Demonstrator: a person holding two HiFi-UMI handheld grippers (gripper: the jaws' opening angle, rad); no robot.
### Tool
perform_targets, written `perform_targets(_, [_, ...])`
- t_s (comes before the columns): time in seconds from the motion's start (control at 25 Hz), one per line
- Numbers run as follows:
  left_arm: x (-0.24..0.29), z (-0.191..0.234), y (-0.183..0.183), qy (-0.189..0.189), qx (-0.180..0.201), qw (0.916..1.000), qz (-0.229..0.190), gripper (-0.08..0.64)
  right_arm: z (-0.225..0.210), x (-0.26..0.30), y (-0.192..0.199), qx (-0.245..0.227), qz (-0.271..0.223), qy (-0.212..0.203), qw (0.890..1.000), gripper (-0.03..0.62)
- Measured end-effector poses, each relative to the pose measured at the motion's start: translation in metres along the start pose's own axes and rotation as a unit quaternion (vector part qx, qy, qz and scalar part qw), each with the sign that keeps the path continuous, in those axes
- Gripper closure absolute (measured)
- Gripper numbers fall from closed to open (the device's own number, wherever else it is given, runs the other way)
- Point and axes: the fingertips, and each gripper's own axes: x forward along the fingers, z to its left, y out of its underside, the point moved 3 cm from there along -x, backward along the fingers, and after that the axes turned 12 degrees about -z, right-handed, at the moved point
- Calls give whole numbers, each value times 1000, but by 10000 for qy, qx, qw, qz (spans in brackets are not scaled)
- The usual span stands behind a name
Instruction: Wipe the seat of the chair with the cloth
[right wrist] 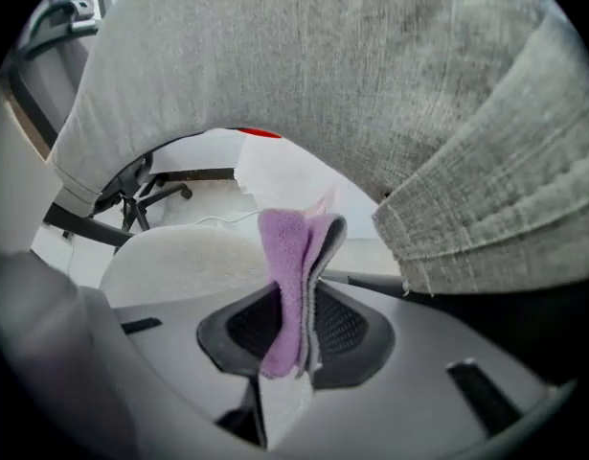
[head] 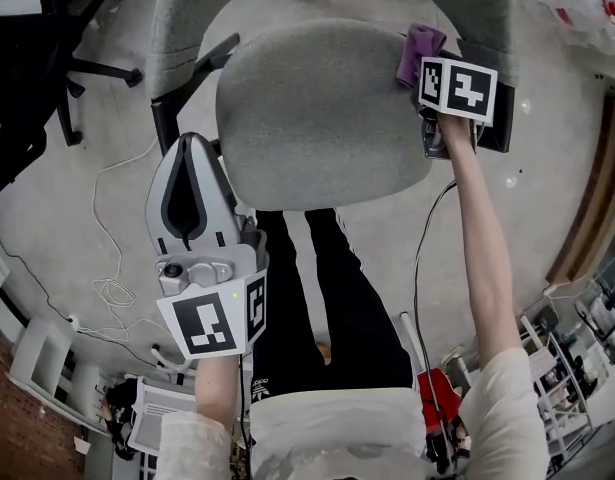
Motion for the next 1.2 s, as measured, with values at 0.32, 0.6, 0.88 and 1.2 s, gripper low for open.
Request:
perform_targets(0.32, [-9,15,-16,-193,92,9997,-156,548,101,-50,-2,605,-337,-1514,9860,502])
perform_targets(0.6, [-18,23,-14,-421,179,9988,-160,548,272,-60,56,1103,583,-3318,9351,502])
perform_targets(0.88, [-28,29,-6,-523,125,9985,-138,548,334,-51,97,143,787,-3492,9336,501])
perform_targets(1.2, [-38,30,6,-490,99,9987,-54,548,346,-32,99,28,762,-3425,9364,502])
